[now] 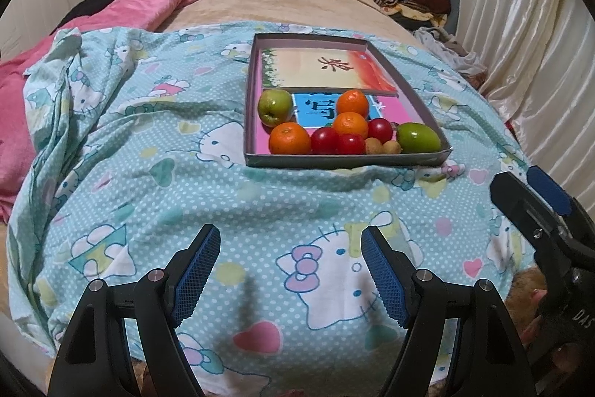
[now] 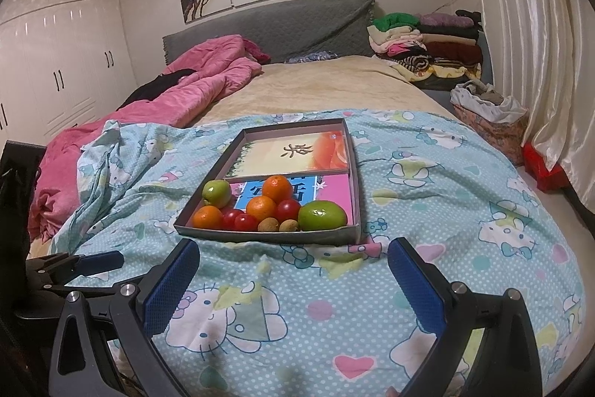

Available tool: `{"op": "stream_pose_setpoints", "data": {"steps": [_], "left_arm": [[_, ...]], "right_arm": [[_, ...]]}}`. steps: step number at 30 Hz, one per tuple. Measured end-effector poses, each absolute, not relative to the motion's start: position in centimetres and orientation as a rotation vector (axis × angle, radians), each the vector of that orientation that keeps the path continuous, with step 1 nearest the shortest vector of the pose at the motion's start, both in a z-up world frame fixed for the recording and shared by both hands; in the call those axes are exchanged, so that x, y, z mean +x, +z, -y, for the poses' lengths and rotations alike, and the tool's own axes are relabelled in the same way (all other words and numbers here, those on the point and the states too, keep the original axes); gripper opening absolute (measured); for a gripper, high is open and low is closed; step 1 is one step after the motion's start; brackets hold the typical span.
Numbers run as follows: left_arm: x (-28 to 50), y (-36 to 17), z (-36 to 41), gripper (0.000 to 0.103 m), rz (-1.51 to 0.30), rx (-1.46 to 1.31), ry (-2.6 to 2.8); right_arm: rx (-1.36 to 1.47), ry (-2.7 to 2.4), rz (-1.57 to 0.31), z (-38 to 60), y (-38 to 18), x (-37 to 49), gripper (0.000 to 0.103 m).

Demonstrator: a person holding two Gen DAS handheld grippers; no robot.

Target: Organize fruits

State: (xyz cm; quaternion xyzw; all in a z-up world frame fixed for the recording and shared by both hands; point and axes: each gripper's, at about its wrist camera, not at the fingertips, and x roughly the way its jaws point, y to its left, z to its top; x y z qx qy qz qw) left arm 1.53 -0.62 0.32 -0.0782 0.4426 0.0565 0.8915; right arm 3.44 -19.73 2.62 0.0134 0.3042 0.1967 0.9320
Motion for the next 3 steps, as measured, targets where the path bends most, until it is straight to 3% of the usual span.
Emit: {"op": "stream_pose_setpoints", "data": {"steps": [3], "left_arm": [[1.87, 0.25, -0.25, 0.079, -0.918, -0.178, 0.133]], "right_arm": [[0.062, 0.389, -0.641, 20.28, 2.39, 4.01, 0.102]]}}
